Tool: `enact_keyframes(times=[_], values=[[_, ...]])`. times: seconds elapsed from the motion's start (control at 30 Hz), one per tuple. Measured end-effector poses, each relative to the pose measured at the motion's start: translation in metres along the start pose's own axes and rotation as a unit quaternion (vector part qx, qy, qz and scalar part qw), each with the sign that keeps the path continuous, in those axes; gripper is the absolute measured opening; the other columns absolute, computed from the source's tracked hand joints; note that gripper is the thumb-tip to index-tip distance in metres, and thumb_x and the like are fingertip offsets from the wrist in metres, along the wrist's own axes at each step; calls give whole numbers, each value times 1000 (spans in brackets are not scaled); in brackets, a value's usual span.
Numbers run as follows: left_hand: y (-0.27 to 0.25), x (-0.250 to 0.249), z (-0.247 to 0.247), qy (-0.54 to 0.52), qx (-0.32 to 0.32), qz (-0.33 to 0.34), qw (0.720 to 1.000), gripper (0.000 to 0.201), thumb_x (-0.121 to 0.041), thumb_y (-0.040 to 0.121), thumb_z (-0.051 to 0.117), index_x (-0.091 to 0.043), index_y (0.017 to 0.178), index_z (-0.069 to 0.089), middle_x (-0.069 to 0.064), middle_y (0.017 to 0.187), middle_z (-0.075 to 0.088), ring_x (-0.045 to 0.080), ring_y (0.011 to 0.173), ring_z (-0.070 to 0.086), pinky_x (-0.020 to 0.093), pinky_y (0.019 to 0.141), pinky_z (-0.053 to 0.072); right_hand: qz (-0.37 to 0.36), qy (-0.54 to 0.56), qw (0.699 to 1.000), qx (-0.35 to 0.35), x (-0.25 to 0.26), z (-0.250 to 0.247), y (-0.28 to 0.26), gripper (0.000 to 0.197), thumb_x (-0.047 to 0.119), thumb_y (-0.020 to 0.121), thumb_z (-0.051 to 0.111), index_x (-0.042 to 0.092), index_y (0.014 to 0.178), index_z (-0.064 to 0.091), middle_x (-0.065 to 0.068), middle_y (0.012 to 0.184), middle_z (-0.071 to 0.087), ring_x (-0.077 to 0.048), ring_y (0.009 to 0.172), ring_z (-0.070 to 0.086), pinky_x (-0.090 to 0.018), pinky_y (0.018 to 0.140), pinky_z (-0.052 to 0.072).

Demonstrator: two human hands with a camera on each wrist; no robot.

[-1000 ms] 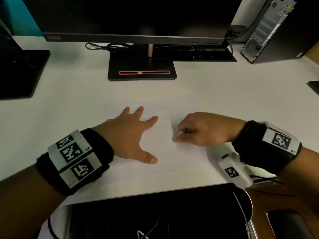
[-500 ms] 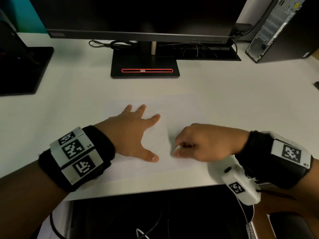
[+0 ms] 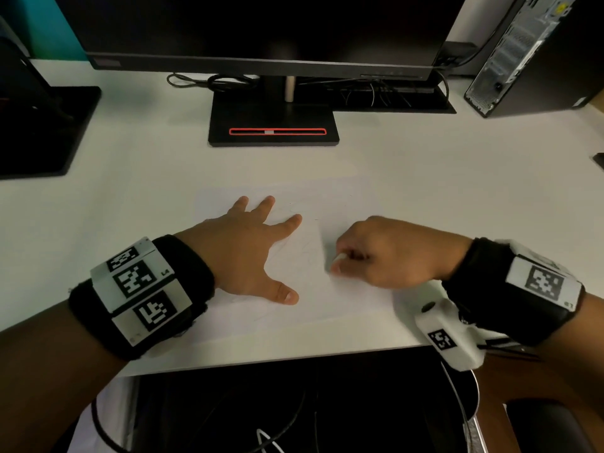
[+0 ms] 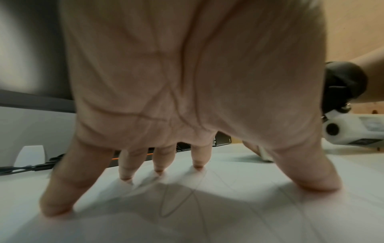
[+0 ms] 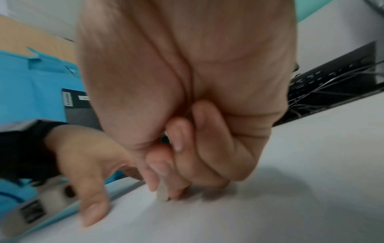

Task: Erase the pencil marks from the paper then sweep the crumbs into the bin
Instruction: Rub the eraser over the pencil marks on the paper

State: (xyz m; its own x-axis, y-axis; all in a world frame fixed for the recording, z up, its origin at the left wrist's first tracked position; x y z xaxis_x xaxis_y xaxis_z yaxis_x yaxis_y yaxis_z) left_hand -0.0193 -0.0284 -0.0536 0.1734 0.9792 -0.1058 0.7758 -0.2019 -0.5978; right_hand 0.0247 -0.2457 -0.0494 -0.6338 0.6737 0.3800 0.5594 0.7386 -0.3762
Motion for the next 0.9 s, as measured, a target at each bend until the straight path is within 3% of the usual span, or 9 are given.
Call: enact_keyframes(times=[0.1, 0.23, 0.37, 0.5, 0.63, 0.77, 0.9], values=[[1, 0, 0, 5, -1, -2, 1000, 123, -93, 60, 56, -53, 149, -20, -6, 163, -27, 30, 151, -20, 57, 120, 20, -12, 9, 999, 30, 7, 3, -2, 43, 45, 100, 54, 10, 76, 60, -2, 65, 56, -10, 58, 46, -30, 62, 43], [0, -2, 0, 2, 2, -5, 1000, 123, -92, 61, 56, -53, 150, -20, -5, 163, -27, 31, 151, -20, 56, 120, 19, 34, -5, 999, -16, -9, -14, 2, 46, 44, 101, 53, 13, 68, 52, 3, 63, 51, -14, 59, 45, -33, 62, 39], [1, -2, 0, 1, 3, -6, 1000, 123, -92, 61, 57, -52, 149, -20, -5, 163, -27, 31, 151, -20, 56, 120, 20, -22, -6, 999, 26, 9, 4, 0, 40, 42, 100, 54, 11, 76, 61, -1, 65, 58, -15, 61, 50, -32, 63, 45], [1, -2, 0, -3, 4, -4, 1000, 123, -91, 61, 57, -52, 150, -19, -4, 163, -27, 32, 151, -21, 56, 121, 18, 2, -2, 1000, -6, -2, -5, 1, 42, 43, 100, 54, 10, 76, 61, -2, 68, 60, -19, 66, 55, -35, 66, 47], [1, -1, 0, -3, 3, -2, 1000, 124, -91, 61, 57, -51, 150, -19, -3, 164, -26, 33, 151, -20, 57, 120, 18, -38, 2, 999, 23, 13, 7, -5, 39, 40, 100, 54, 10, 76, 60, -2, 64, 58, -12, 57, 47, -26, 59, 42], [1, -1, 0, -2, 2, -3, 1000, 124, -92, 61, 57, -52, 150, -19, -4, 163, -27, 32, 151, -20, 57, 120, 18, 7, 16, 1000, 0, 1, -3, -5, 40, 41, 100, 55, 10, 75, 60, 1, 62, 55, -10, 56, 46, -26, 57, 39], [1, -2, 0, -3, 3, -5, 1000, 124, -91, 61, 57, -52, 150, -19, -4, 163, -27, 32, 151, -21, 57, 121, 18, -39, 11, 999, 32, 17, 11, -10, 36, 37, 100, 56, 8, 78, 62, -3, 64, 59, -14, 58, 50, -28, 59, 43]])
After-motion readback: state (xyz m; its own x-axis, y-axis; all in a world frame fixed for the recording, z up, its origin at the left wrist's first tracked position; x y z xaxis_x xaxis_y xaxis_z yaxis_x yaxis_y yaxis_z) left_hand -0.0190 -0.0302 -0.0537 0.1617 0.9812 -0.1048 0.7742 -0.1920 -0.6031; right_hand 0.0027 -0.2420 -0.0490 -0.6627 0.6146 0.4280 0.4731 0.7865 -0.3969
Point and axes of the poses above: each hand's wrist, its own y-axis towards the middle knuckle, its own z-axis out of the palm, x = y × z, the point moved 2 cm from there along y, towards the middle knuckle
